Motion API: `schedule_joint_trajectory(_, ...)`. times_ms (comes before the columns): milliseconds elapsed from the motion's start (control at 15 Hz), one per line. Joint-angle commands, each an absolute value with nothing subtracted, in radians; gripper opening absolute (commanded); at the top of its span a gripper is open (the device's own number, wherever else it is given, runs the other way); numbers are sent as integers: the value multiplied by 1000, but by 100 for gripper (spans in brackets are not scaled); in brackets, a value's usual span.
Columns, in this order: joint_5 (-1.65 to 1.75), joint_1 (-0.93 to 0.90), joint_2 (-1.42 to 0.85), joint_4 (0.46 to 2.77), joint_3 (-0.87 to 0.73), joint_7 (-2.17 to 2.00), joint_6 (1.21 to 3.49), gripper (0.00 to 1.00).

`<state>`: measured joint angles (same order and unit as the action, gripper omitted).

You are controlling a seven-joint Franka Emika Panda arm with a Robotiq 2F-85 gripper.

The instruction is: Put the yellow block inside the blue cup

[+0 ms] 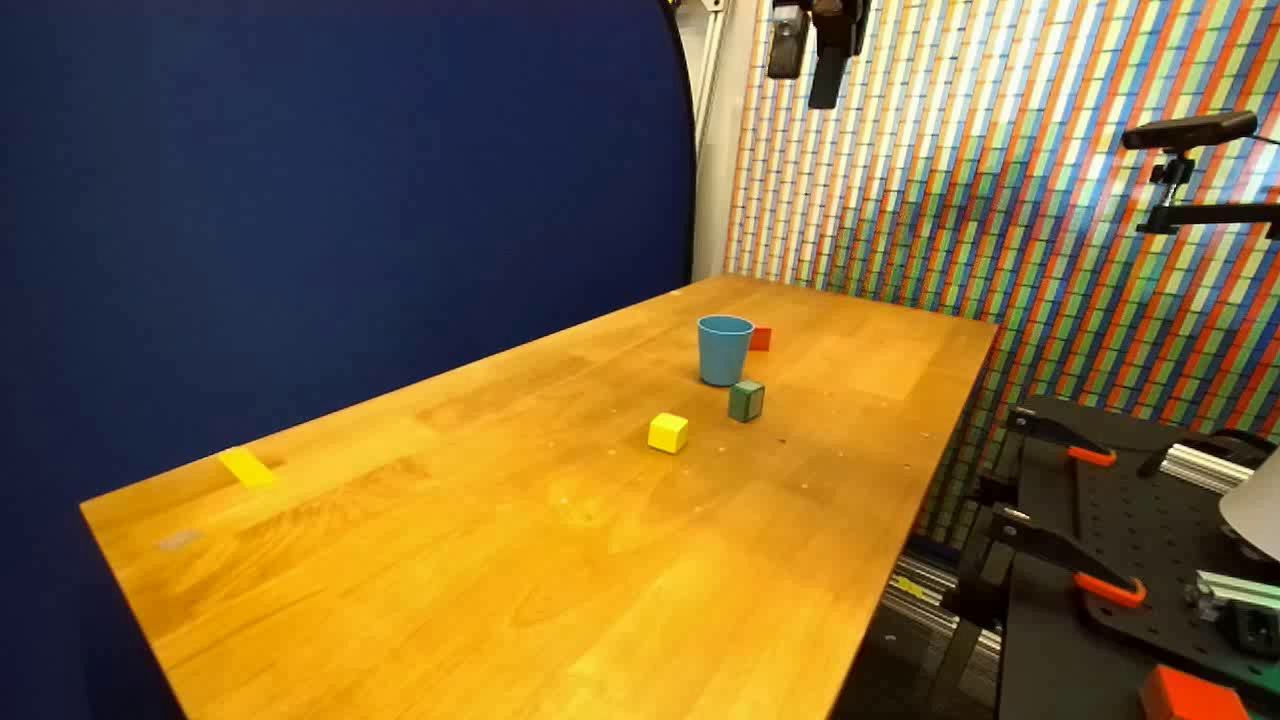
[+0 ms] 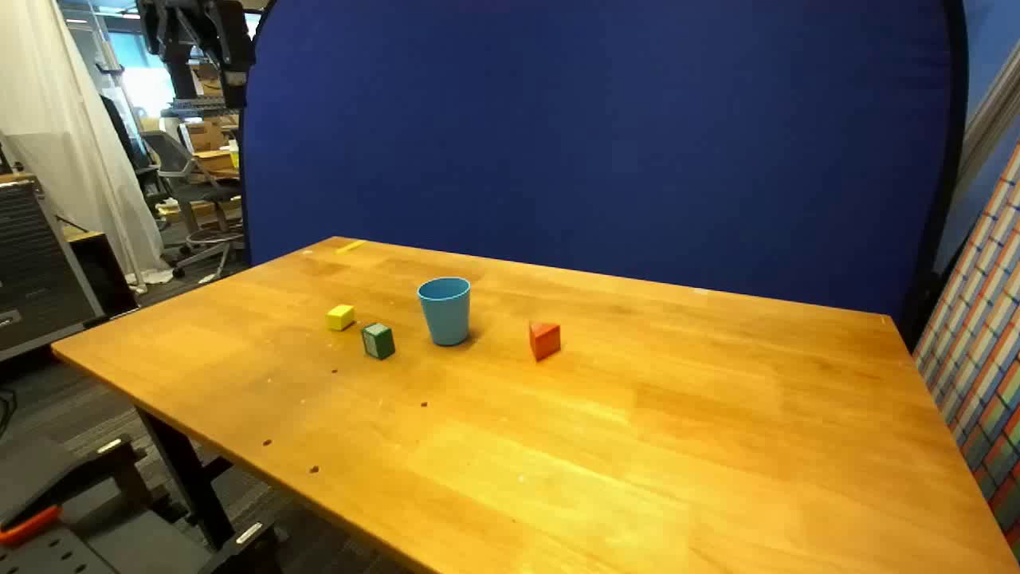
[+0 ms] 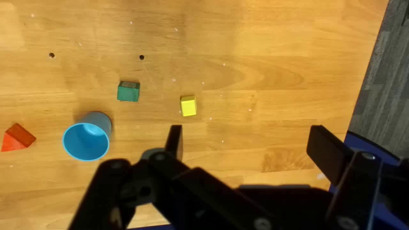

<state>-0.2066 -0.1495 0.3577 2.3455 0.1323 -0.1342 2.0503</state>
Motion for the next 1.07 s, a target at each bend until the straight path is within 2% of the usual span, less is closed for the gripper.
schedule_joint_trajectory(0, -208, -145, 358, 2340, 136, -133, 2048, 100)
schedule_joint_trajectory(467, -208, -145, 359, 2331, 136, -133, 2048, 100)
schedule_joint_trajectory(1000, -128, -154, -118, 2117, 167, -204, 2142, 100)
